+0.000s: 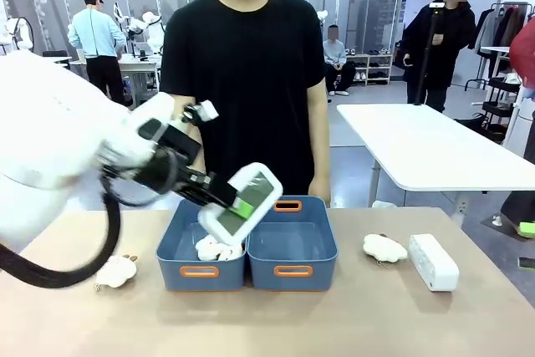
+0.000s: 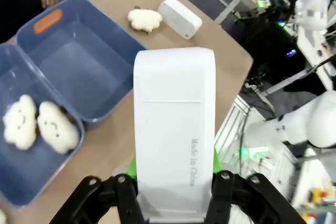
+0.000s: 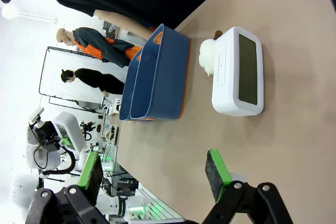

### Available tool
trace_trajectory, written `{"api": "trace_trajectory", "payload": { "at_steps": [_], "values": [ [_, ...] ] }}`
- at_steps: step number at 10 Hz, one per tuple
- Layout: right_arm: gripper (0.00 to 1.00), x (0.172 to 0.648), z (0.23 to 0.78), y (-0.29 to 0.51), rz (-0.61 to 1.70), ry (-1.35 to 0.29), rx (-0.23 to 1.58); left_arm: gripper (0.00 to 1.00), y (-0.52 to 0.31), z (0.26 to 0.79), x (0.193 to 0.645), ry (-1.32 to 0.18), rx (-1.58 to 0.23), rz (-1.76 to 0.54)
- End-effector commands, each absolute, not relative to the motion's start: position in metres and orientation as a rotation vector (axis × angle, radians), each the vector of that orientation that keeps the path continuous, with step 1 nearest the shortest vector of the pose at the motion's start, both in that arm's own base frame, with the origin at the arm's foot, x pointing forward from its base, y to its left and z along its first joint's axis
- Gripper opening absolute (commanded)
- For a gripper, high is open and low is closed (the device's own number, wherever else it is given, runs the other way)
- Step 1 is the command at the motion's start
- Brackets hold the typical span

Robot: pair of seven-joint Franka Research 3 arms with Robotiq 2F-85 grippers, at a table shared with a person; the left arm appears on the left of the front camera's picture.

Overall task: Sort the digital clocks into the basket.
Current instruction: Pick up the Digital clock from the table and place it into the empty Plastic storage basket.

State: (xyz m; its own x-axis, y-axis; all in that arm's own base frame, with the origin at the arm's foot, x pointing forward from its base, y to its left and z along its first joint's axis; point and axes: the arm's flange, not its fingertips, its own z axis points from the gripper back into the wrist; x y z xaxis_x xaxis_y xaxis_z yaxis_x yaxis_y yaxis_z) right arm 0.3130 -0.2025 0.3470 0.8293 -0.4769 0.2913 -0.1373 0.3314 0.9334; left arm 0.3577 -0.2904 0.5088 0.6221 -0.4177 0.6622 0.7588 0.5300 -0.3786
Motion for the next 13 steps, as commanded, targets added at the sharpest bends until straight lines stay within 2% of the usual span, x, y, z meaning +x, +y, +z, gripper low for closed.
{"api": "trace_trajectory", "payload": {
  "at_steps": [1,2,5,10,12,13],
  "values": [
    [1.00,0.313,0.348,-0.203,-0.233,-0.594,1.235,0.00,-0.327,0.479,0.378,-0.643,-0.729,-0.799],
    [1.00,0.313,0.348,-0.203,-0.233,-0.594,1.235,0.00,-0.343,0.462,0.386,-0.681,-0.649,-0.867],
    [1.00,0.313,0.348,-0.203,-0.233,-0.594,1.235,0.00,-0.393,0.436,0.443,-0.672,-0.514,-0.844],
    [1.00,0.313,0.348,-0.203,-0.233,-0.594,1.235,0.00,-0.434,0.423,0.533,-0.686,-0.422,-0.812],
    [1.00,0.313,0.348,-0.203,-0.233,-0.594,1.235,0.00,-0.431,0.410,0.545,-0.581,-0.377,-0.762],
    [1.00,0.313,0.348,-0.203,-0.233,-0.594,1.235,0.56,-0.429,0.405,0.543,-0.521,-0.388,-0.776]
  ]
}}
